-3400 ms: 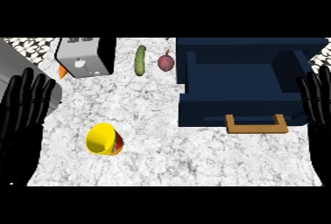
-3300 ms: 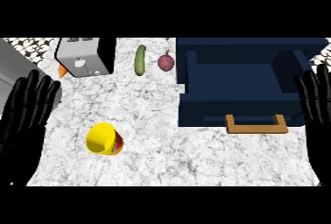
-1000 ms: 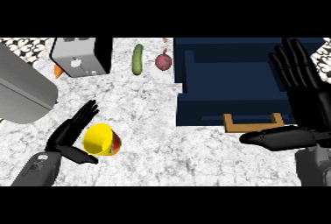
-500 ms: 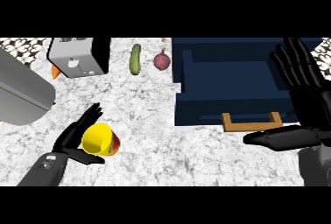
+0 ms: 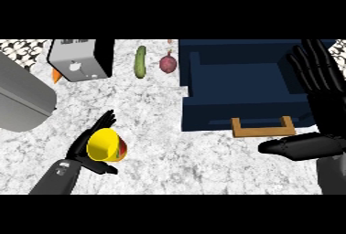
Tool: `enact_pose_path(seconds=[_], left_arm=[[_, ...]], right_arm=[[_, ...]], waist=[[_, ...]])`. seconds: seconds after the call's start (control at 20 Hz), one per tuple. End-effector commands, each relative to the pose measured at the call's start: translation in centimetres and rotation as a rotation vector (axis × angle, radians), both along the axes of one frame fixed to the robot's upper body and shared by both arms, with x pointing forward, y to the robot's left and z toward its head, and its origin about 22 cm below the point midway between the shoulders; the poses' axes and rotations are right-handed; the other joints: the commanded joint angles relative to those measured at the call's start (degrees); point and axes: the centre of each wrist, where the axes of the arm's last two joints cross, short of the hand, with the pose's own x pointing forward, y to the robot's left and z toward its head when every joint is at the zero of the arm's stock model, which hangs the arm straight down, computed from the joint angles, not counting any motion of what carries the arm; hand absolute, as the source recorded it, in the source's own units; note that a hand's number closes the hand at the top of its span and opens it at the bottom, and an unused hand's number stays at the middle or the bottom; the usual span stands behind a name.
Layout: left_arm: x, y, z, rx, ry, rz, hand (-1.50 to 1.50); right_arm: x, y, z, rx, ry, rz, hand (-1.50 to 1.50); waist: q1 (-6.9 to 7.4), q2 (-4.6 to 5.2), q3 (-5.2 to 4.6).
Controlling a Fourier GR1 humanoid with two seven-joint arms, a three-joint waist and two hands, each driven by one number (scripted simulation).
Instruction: Pick up the cup, place it into the drawer and close the drawer
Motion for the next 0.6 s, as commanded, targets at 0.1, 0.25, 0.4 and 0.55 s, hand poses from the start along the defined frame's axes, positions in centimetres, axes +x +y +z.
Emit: enact_pose_path(seconds=[0.1,0.25,0.4,0.55], left_arm=[[-0.6,0.0,-0.6,-0.148,-0.064,-0.079,-1.50],[0.7,-2.1,-0.3,-0.198,-0.018,-0.126,-1.50],[1.0,-2.2,0.0,-0.280,-0.009,-0.182,1.50],[0.0,-3.0,-0.7,-0.290,-0.098,-0.176,1.50]], right_arm=[[0.1,0.6,1.1,-0.011,-0.004,-0.004,-1.50],[1.1,-1.1,0.0,0.000,0.014,-0.003,-1.50],[1.2,-0.5,0.7,0.003,0.002,-0.004,-1.50],[0.2,-1.4,0.6,0.002,0.002,-0.016,-1.50]], waist=[[0.06,0.04,-0.05],[-0.04,0.18,0.01],[-0.09,0.25,-0.06],[0.00,-0.18,0.01]])
